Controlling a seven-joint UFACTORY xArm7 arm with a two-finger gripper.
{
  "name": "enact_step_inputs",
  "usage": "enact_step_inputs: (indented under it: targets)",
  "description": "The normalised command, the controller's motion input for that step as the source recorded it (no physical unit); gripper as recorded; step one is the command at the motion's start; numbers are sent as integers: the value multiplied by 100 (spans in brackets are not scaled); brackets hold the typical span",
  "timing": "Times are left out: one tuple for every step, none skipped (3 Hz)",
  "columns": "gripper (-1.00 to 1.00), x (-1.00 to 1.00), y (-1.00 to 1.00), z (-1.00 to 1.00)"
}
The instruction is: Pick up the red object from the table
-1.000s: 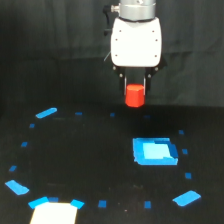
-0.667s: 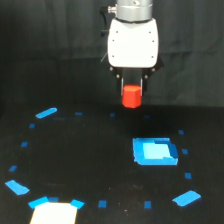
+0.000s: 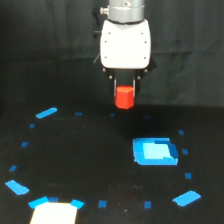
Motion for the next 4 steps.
enact_step_inputs:
  targets:
    - [-100, -13, -35, 41]
    - [-100, 0, 39, 52]
    - [-100, -15, 8, -10]
    - [-100, -39, -24, -1]
